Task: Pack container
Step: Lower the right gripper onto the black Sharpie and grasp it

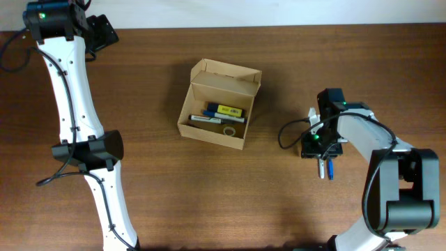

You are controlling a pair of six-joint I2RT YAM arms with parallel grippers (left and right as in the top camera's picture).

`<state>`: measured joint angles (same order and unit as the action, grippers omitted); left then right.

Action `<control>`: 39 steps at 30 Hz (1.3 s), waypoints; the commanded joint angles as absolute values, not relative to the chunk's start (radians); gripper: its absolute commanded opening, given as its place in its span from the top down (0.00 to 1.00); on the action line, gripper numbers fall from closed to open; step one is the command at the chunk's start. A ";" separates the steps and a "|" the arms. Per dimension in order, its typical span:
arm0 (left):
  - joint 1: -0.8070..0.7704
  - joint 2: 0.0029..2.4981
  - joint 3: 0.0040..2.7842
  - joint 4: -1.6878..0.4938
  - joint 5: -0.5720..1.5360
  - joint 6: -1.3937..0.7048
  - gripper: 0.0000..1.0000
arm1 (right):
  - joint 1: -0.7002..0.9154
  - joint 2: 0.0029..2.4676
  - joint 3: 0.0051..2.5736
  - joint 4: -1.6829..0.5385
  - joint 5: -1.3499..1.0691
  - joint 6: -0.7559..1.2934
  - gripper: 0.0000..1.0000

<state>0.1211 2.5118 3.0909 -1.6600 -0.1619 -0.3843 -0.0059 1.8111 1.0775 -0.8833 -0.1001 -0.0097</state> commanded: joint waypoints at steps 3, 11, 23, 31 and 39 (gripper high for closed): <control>0.127 2.508 3.090 -1.661 -0.170 -0.372 0.00 | -0.007 1.757 1.178 -0.928 -0.120 -0.030 0.57; 0.127 2.508 3.090 -1.661 -0.170 -0.372 0.00 | -0.014 1.757 1.186 -0.923 0.005 -0.029 0.52; 0.127 2.508 3.090 -1.661 -0.170 -0.372 0.00 | -0.052 1.766 1.162 -0.892 -0.016 -0.024 0.52; 0.127 2.508 3.090 -1.661 -0.170 -0.372 0.00 | -0.054 1.805 1.114 -0.835 -0.014 -0.017 0.52; 0.127 2.508 3.090 -1.661 -0.170 -0.372 0.00 | -0.054 1.837 1.110 -0.833 -0.015 0.011 0.53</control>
<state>0.1211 2.5118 3.0909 -1.6600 -0.1619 -0.3843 -0.0490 1.8206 1.1179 -0.8330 -0.0162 -0.0132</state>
